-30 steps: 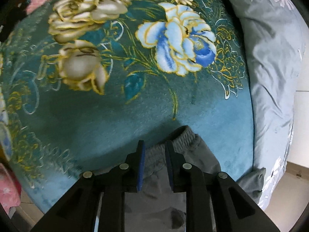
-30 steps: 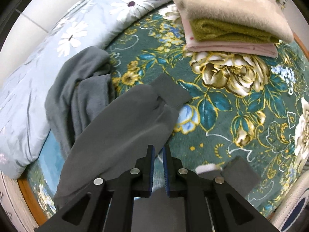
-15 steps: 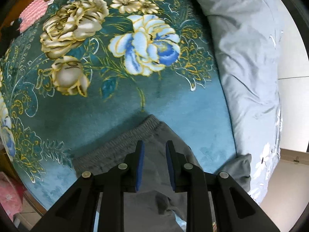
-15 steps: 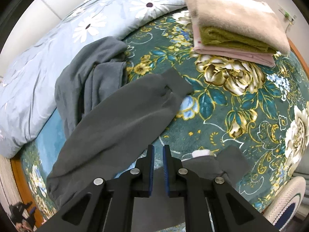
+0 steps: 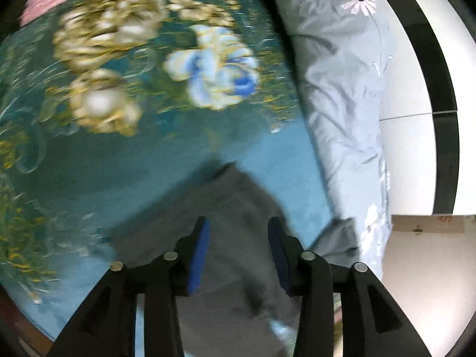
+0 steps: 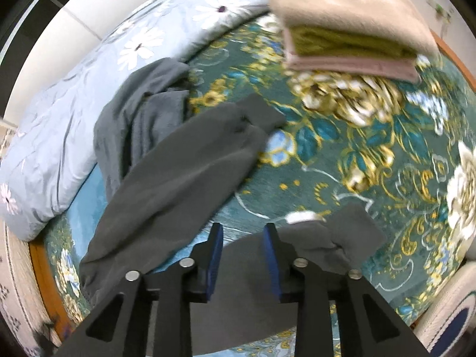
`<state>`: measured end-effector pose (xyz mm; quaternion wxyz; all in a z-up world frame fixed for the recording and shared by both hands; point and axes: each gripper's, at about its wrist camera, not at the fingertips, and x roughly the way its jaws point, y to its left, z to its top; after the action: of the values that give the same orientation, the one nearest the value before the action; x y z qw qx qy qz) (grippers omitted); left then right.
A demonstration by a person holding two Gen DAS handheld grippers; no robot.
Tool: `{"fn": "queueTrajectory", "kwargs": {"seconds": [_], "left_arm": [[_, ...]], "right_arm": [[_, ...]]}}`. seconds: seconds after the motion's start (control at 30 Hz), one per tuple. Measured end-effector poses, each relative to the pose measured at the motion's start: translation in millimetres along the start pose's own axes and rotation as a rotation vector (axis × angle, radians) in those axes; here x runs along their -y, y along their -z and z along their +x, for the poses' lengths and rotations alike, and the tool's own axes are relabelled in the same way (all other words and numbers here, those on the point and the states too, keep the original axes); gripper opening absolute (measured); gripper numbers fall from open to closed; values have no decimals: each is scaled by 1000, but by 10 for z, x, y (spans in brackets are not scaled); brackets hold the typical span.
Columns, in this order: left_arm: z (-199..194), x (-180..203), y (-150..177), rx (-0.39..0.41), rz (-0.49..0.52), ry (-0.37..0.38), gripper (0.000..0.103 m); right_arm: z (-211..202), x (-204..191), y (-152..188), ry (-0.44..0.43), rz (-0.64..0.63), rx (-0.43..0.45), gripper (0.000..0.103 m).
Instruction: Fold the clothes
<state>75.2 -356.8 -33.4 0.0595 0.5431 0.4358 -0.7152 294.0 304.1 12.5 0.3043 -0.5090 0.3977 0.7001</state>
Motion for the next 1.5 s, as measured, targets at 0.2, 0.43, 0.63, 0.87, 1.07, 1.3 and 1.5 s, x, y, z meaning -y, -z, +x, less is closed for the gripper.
{"fn": "queueTrajectory", "kwargs": {"seconds": [0.2, 0.43, 0.63, 0.87, 1.07, 1.3, 1.5], "left_arm": [[353, -817, 517, -124, -157, -127, 44], [649, -810, 534, -111, -160, -139, 49], [811, -736, 482, -95, -161, -190, 49], [837, -649, 515, -81, -150, -243, 51], [859, -582, 451, -101, -138, -230, 50], [955, -471, 450, -100, -191, -155, 33], [808, -345, 423, -80, -166, -214, 13]], "right_arm": [[202, 666, 340, -5, 158, -62, 41], [433, 1329, 660, -12, 351, -95, 54], [700, 1611, 823, -83, 503, -104, 55], [907, 1441, 829, -112, 467, -138, 40], [929, 1354, 761, -80, 443, -156, 27], [855, 1258, 688, -57, 424, -153, 17], [633, 1160, 594, -74, 411, -127, 8]]}}
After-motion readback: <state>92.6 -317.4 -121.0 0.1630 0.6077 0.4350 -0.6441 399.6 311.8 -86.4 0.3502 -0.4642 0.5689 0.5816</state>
